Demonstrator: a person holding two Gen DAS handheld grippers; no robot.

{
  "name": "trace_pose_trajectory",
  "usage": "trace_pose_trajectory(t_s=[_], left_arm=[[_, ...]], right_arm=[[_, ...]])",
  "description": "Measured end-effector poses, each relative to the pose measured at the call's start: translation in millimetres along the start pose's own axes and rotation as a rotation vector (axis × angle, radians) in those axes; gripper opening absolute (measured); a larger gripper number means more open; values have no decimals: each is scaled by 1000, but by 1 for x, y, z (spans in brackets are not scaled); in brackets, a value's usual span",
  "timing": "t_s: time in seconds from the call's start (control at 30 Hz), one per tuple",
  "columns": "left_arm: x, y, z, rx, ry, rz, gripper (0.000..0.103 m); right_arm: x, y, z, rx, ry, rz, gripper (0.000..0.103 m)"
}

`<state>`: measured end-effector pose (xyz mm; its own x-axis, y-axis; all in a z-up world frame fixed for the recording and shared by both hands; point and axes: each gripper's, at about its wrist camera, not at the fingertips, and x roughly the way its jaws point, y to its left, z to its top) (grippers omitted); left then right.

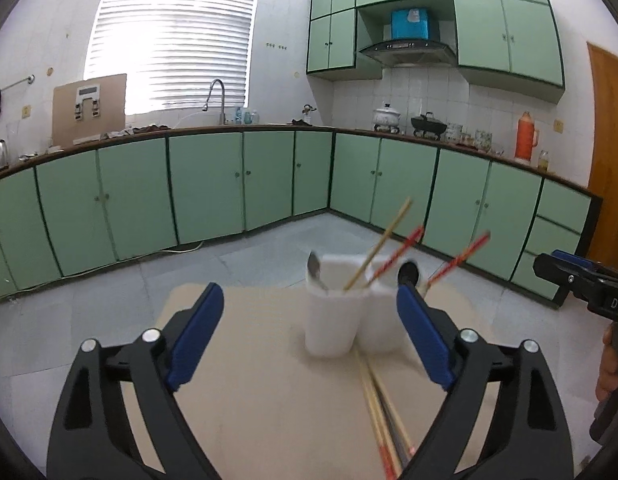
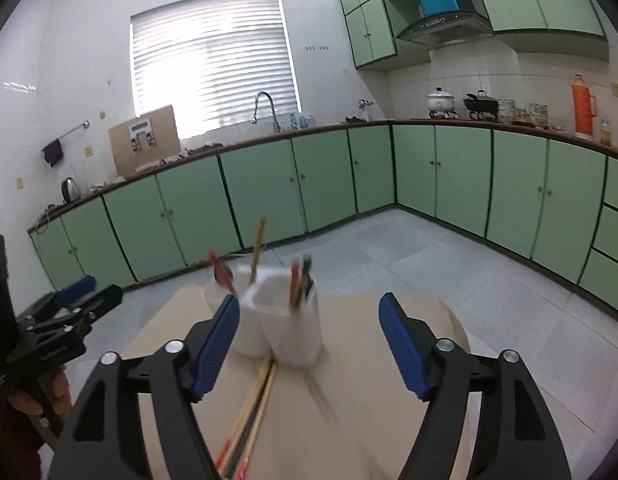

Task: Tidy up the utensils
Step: 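Move both open tools back over the chopsticks left on the table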

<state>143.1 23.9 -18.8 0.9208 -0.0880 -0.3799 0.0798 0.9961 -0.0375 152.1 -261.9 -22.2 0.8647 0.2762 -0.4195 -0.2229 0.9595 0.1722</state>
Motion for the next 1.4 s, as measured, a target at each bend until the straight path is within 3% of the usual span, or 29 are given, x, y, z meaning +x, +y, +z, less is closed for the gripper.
trace_pose_trajectory(t_s=[0.4, 0.67, 1.4], left_arm=[[1, 4, -85, 27, 139, 31, 88], [-3, 6, -118, 30, 210, 38, 89], [2, -5, -138, 35, 322, 27, 89]], right_arm=[[12, 4, -90, 24, 102, -56, 80], [16, 7, -118, 30, 145, -79, 83], [19, 18, -138, -9, 210, -94, 83]])
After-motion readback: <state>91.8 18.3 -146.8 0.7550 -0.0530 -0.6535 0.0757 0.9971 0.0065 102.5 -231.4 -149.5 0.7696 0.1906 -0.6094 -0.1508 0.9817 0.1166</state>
